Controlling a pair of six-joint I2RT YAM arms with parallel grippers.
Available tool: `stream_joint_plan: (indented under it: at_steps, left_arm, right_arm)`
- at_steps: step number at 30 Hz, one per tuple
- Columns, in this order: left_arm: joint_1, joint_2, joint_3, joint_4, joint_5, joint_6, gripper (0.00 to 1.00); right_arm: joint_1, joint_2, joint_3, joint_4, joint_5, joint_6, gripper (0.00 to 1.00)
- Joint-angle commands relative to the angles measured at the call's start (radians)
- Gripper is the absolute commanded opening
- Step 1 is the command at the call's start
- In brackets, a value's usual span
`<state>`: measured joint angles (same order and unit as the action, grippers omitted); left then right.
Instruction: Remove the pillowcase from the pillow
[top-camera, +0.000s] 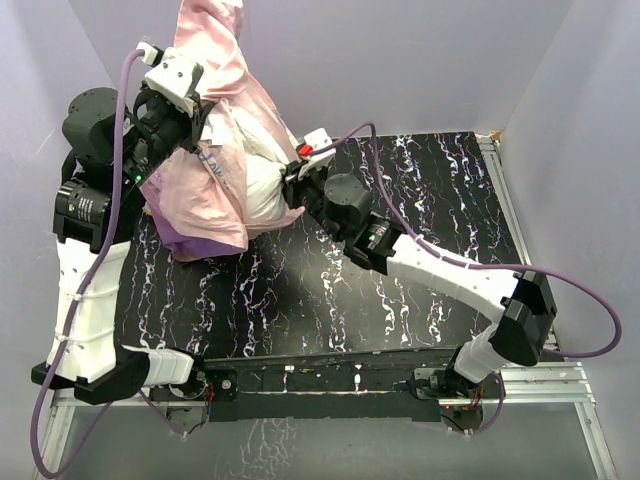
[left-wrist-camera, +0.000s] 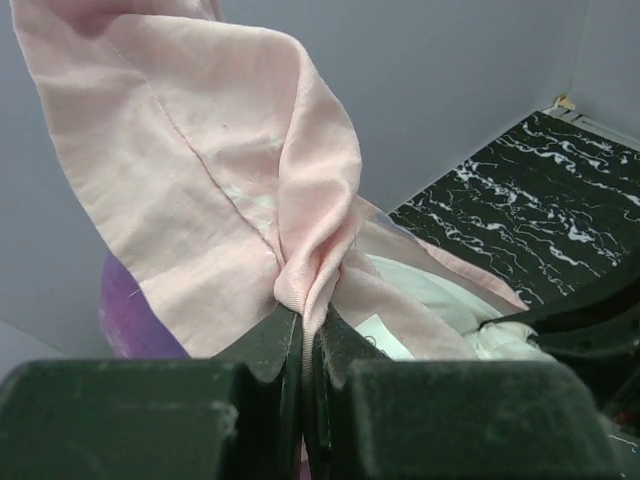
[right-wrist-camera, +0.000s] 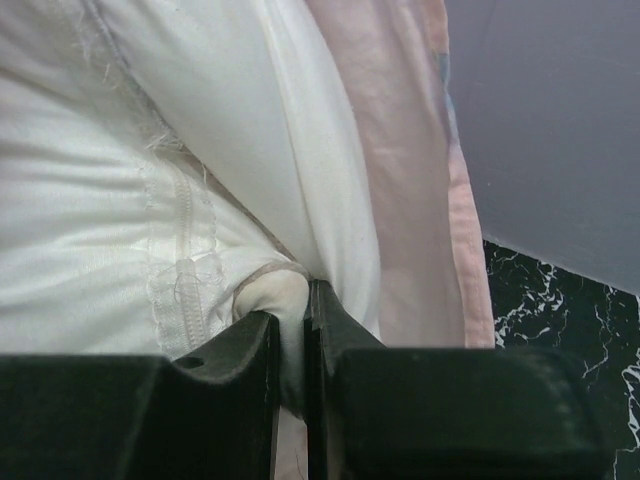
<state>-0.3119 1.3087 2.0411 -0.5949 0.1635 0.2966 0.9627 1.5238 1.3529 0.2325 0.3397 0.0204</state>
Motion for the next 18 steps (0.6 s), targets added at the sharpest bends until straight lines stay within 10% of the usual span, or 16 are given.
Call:
stream_joint_plan:
  at_steps: [1, 8, 18]
  left_arm:
    - [0.007, -0.071, 0.054, 0.069, -0.079, 0.082, 0.00]
    - [0.006, -0.162, -0.163, 0.161, -0.260, 0.215, 0.00]
    - [0.007, -0.153, -0.337, 0.503, -0.387, 0.209, 0.00]
  right_arm:
    - [-0.095, 0.002, 0.024, -0.200, 0.137, 0.118, 0.08]
    - [-0.182, -0.146, -0.058, -0.242, 0.112, 0.205, 0.08]
    - [-0.117, -0.436, -0.361, -0.129, -0.422, 0.130, 0.08]
